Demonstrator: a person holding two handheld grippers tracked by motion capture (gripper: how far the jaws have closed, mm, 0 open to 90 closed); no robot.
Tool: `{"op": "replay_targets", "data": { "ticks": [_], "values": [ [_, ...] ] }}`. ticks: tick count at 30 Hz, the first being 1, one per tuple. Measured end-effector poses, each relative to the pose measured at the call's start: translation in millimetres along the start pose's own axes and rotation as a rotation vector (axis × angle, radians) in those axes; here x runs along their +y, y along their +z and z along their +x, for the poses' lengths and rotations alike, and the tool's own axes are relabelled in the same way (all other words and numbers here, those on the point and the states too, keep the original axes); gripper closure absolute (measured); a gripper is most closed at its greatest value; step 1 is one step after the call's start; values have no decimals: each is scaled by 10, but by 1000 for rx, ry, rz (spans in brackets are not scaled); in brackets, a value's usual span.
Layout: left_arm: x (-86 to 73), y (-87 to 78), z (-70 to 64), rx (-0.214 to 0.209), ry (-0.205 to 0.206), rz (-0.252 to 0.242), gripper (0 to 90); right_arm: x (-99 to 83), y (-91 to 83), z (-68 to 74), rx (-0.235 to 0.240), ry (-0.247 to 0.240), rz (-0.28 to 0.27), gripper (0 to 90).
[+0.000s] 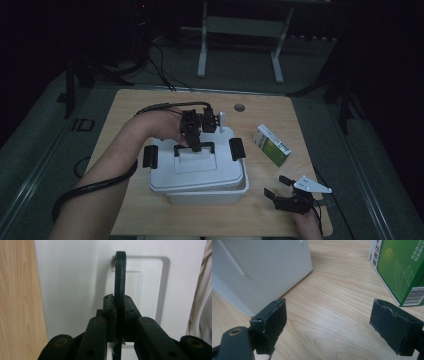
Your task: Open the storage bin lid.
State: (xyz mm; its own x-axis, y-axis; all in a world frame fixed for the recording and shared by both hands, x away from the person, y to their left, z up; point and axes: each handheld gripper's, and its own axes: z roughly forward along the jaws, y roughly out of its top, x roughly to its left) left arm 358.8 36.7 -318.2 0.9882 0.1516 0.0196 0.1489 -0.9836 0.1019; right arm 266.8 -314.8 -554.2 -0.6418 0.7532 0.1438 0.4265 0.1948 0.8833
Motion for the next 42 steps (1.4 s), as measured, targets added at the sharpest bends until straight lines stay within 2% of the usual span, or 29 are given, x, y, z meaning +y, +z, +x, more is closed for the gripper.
{"op": "replay_targets", "data": {
  "ticks": [3,9,10,12,13,17,18,20,26,33,34,42],
  "values": [
    [-56,-11,4,3,-10,-2,839,0,1,0,-1,0,1,136],
    [-274,-42,12,13,-52,6,838,0,3,2,-3,-3,1,136],
    [-348,-48,13,15,-61,15,838,0,4,2,-4,-1,2,136],
    [-377,-51,14,11,-67,12,838,0,4,2,-4,0,2,136],
    [-466,-62,13,10,-81,8,838,1,5,2,-5,-3,2,136],
    [-593,-78,16,8,-104,-9,838,1,8,5,-5,-2,4,136],
    [-681,-81,17,11,-115,-12,839,1,8,6,-5,0,3,136],
    [-713,-83,19,11,-121,-13,838,1,10,6,-6,0,4,136],
    [-973,-112,11,12,-160,-29,838,4,14,11,-9,-1,7,136],
    [-1319,-134,-11,14,-230,-34,838,6,13,9,-9,-1,7,136],
    [-1319,-134,-11,14,-230,-34,838,6,13,9,-9,-1,7,136],
    [-1646,-157,-16,21,-293,-30,838,5,13,9,-13,0,8,136]
  ]
}}
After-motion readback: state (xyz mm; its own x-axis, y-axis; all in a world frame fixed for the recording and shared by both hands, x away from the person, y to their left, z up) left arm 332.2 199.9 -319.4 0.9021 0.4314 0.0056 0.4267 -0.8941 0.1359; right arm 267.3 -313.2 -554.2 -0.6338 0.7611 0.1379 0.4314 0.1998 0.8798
